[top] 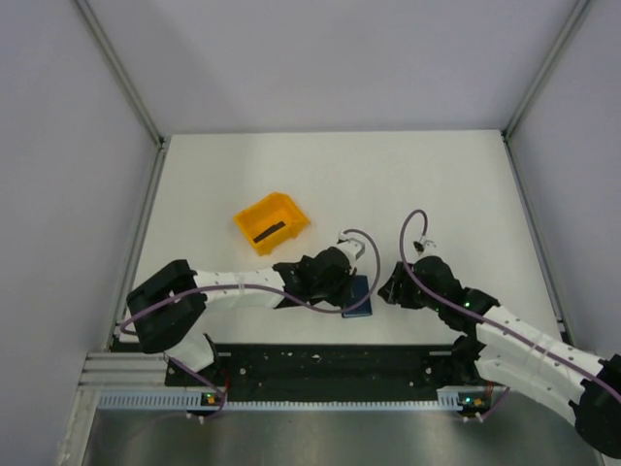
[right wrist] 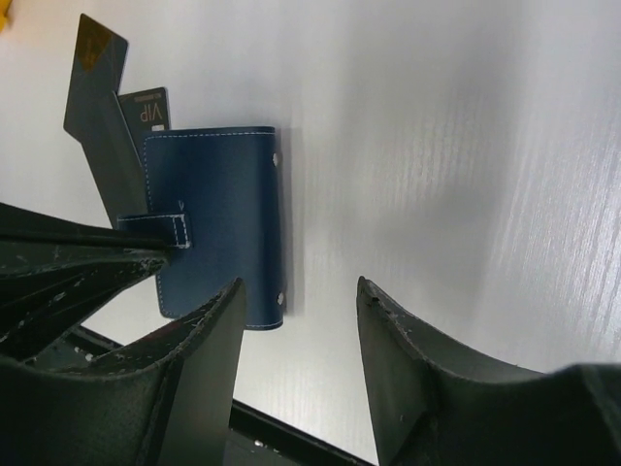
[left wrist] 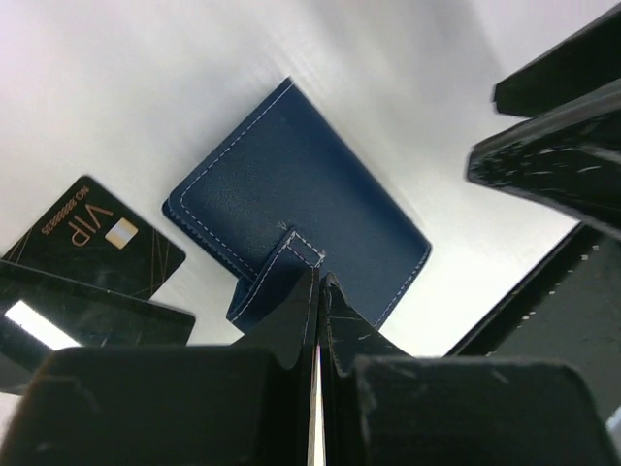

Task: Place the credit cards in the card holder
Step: Close the card holder at the center of the board.

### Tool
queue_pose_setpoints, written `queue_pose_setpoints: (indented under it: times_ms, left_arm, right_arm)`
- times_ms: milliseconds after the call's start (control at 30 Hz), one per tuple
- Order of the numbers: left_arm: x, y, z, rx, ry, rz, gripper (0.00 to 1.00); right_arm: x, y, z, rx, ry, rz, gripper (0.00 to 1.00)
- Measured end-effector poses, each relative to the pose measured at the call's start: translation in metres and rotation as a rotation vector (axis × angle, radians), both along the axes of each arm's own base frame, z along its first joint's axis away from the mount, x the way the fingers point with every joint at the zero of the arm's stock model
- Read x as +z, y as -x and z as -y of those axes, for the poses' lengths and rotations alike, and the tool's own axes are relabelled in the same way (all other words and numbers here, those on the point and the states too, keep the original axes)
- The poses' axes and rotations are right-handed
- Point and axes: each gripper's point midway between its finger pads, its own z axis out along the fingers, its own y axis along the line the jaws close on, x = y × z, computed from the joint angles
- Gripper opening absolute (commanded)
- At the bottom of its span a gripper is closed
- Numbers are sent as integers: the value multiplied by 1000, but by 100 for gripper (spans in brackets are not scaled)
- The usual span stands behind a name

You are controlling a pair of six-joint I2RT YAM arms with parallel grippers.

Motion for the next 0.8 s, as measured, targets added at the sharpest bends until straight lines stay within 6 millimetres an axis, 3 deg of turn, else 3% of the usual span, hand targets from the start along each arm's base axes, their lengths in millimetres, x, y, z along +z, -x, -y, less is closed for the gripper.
queue_pose_setpoints:
  times_ms: [200,333,800]
  left_arm:
    - [-30,5,-19,31,-72,-28,0]
    - [-31,5,-17,46,-43,-28,0]
    - [-31,1,-7,76,22,-31,0]
  right_arm:
    - [2,2,-5,37,-20,-1,56]
    - [4,3,-15,81,-73,4,57]
    - [-29,9,-34,147,-165,-87,57]
